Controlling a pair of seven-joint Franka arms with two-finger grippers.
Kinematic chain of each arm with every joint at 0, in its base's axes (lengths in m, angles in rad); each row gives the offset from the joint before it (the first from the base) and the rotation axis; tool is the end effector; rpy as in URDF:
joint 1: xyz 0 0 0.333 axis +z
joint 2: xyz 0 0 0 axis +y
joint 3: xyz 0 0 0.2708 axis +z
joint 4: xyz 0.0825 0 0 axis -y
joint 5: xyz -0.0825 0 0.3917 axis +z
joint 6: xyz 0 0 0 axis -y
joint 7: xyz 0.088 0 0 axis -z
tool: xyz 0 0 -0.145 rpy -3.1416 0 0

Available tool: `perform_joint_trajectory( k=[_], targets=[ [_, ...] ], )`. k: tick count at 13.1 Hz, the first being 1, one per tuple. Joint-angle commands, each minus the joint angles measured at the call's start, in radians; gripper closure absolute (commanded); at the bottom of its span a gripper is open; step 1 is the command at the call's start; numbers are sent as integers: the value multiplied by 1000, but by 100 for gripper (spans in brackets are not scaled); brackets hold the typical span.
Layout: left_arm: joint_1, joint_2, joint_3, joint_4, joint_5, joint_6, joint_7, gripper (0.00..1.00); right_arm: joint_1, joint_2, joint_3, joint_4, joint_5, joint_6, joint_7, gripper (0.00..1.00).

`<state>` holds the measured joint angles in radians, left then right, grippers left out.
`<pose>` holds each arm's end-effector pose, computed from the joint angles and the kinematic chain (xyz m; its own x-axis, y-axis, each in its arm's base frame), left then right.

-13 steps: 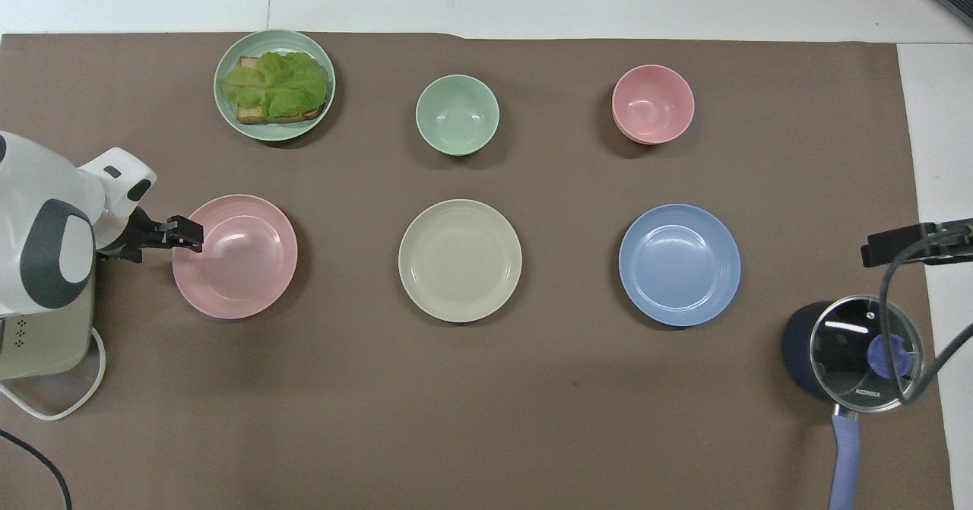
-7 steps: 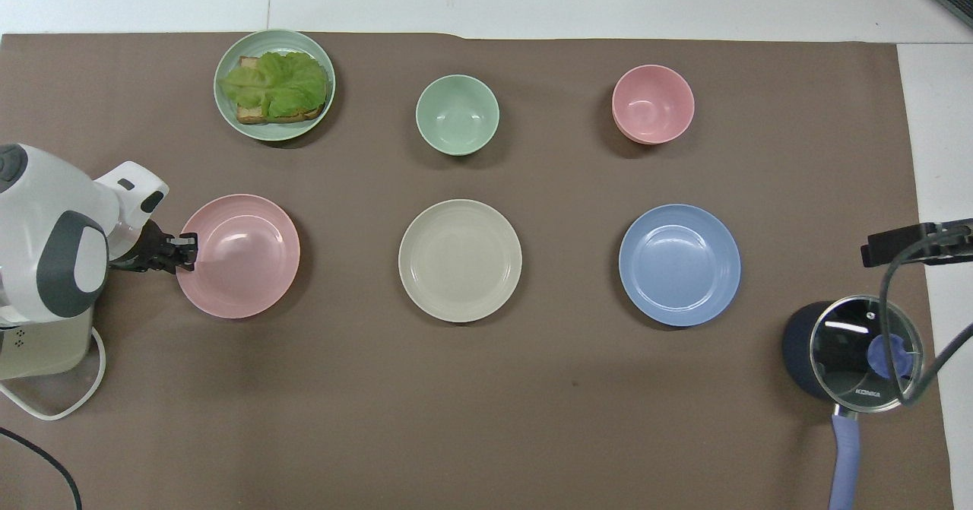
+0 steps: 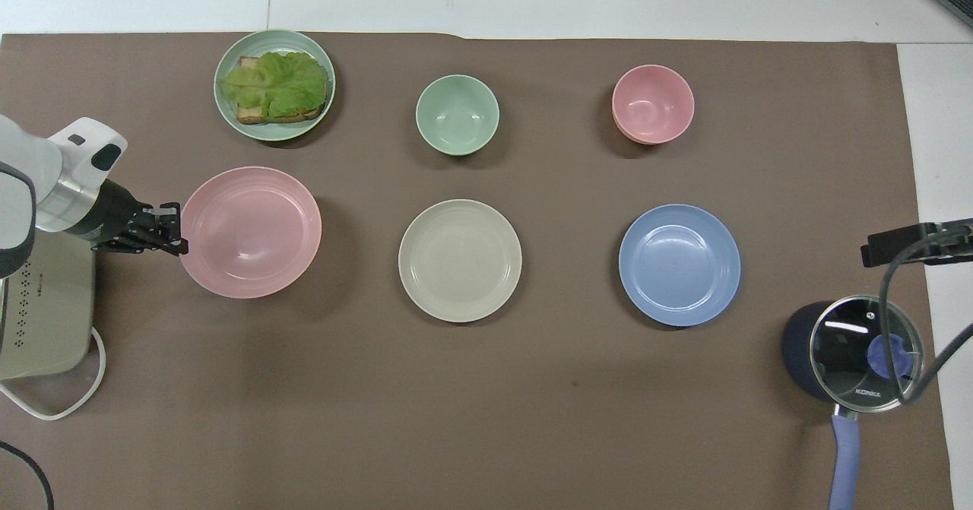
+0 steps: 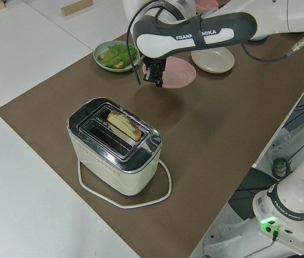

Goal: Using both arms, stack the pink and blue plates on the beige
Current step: 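Lift the pink plate with the left gripper onto the beige plate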

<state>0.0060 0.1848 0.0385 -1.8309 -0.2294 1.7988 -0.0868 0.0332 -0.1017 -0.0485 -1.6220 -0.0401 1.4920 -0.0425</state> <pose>0.5767 -0.0023 0.3321 0.9550 0.1793 -0.2364 0.2241 -0.9581 0.1786 0.5253 -0.0151 0.5655 0.9993 0.0244 -0.0298 0.0254 -0.9991 0.0339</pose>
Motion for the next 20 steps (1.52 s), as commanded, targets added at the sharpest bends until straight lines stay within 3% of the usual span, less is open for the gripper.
perform_joint_trajectory(
  k=[1,4,9,14,20],
  targets=[
    [-26,-8,-14,12,-63,-30,-54,100,-10,-7,2,-9,-4,7,-31,0],
    [-93,-10,-42,7,-134,-3,-129,100,-10,-7,2,-10,-4,7,-31,0],
    [-253,-16,-48,-8,-143,102,-355,100,-10,-7,2,-10,-4,7,-31,0],
    [-432,-13,-46,-146,-157,388,-523,100,-10,-7,2,-10,-4,7,-31,0],
    [-471,-22,-46,-234,-157,444,-545,100,-10,-7,2,-9,-4,7,-31,0]
  ],
)
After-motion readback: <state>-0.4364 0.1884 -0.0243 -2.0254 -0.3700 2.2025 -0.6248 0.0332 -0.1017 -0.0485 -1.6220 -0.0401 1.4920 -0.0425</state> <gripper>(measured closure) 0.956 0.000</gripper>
